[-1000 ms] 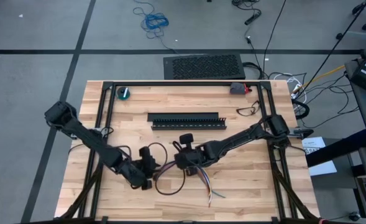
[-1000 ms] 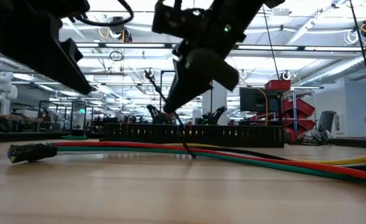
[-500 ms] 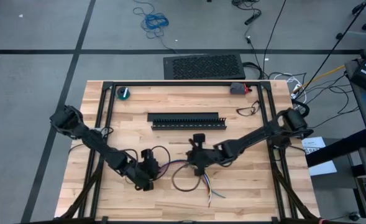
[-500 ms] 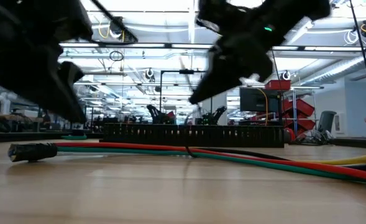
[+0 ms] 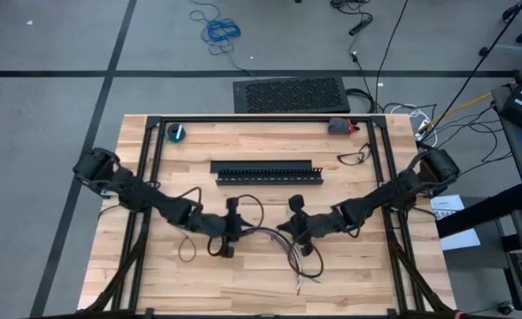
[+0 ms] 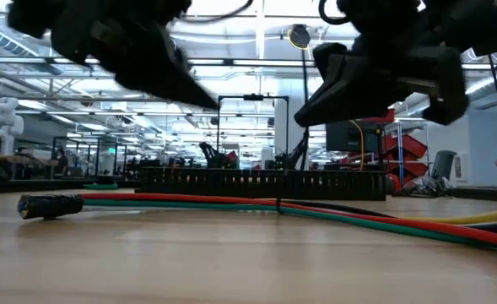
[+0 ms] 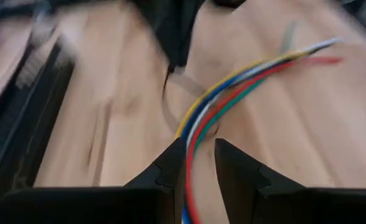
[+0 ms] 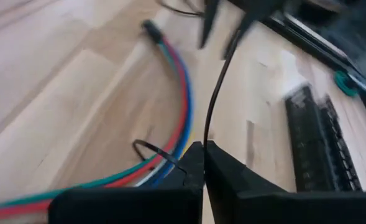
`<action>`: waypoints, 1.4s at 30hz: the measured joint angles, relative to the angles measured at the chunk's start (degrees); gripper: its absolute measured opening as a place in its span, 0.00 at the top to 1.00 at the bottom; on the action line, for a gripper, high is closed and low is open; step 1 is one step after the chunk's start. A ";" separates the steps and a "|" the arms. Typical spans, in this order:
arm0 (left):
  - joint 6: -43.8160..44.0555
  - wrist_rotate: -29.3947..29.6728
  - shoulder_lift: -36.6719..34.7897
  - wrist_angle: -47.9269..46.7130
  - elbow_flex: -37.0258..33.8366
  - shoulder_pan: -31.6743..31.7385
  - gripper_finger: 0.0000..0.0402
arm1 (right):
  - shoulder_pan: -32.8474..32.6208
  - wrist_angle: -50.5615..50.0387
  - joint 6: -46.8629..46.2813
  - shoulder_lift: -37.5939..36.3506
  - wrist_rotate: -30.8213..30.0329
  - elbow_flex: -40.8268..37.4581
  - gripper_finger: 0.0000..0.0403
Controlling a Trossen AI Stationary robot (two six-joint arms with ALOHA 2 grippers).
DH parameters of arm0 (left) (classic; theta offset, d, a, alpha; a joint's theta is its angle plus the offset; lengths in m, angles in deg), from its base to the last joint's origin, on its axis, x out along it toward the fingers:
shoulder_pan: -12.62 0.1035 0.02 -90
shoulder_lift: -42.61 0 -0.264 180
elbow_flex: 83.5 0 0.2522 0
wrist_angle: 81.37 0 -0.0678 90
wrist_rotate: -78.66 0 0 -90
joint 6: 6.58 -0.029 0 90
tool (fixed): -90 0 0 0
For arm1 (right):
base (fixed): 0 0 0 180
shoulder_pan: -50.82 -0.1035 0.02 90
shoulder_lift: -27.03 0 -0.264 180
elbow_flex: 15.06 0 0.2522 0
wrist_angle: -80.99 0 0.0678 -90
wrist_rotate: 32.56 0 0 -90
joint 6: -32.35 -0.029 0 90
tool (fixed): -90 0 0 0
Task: Ziptie cables
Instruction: Wrap the cables together using a zip tie
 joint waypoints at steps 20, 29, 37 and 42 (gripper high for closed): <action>-22.33 -33.27 11.13 19.33 0.18 16.73 0.79 | 8.15 -3.67 6.66 -2.31 20.87 0.00 1.00; -22.50 -39.31 20.52 22.38 6.58 18.99 0.79 | 8.14 -3.67 5.83 -2.31 23.78 0.00 1.00; -19.91 -46.12 21.35 22.53 8.77 19.21 0.78 | 8.12 -3.78 4.87 -2.31 24.83 0.00 1.00; -19.57 -46.79 21.35 22.80 8.76 20.52 0.71 | 8.28 -3.63 5.37 -2.31 25.70 0.00 1.00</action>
